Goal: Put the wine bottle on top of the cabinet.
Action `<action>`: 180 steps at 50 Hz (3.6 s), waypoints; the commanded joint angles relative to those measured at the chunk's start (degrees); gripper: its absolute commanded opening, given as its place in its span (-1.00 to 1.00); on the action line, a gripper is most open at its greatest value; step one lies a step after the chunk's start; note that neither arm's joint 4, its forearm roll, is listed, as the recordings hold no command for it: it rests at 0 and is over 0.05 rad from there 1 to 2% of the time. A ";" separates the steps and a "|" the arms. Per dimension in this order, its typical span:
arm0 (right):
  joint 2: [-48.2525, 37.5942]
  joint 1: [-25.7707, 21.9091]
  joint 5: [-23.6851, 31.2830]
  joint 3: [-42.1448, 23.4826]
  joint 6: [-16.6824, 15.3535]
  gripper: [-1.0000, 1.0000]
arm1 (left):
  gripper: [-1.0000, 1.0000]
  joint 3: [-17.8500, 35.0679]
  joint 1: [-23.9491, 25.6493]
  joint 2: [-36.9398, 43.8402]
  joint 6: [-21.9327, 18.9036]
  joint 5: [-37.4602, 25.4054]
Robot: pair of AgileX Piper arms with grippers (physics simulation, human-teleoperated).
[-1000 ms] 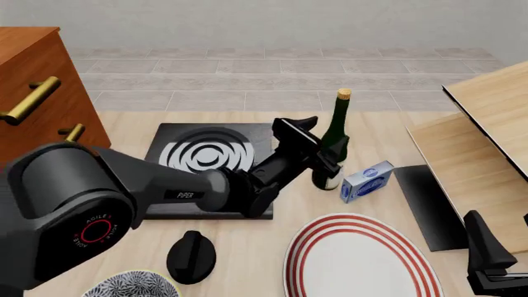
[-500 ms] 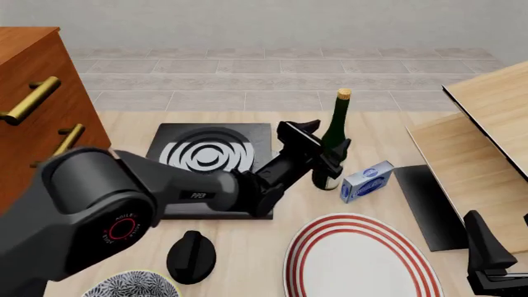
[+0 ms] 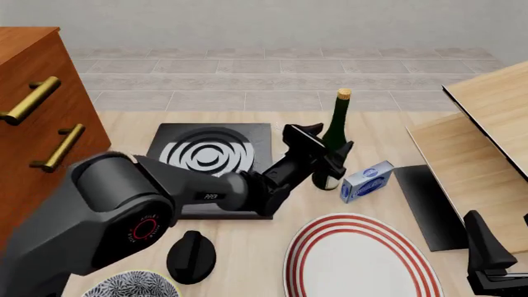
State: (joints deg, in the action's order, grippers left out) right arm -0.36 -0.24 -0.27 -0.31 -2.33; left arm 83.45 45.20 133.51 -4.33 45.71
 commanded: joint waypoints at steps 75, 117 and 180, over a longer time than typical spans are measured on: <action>0.01 0.00 0.00 0.00 0.00 1.00 | -1.00 -1.25 -1.09 0.43 -0.73 1.64; 0.00 0.00 0.00 0.00 0.00 1.00 | -1.00 -19.21 -0.41 -16.46 -4.09 4.51; 0.00 -0.01 0.00 0.00 0.01 1.00 | -1.00 -33.80 1.61 -42.37 -7.62 -2.19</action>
State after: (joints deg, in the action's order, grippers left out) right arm -0.36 -0.24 -0.27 -0.31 -2.33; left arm 50.62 46.75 95.56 -9.86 45.23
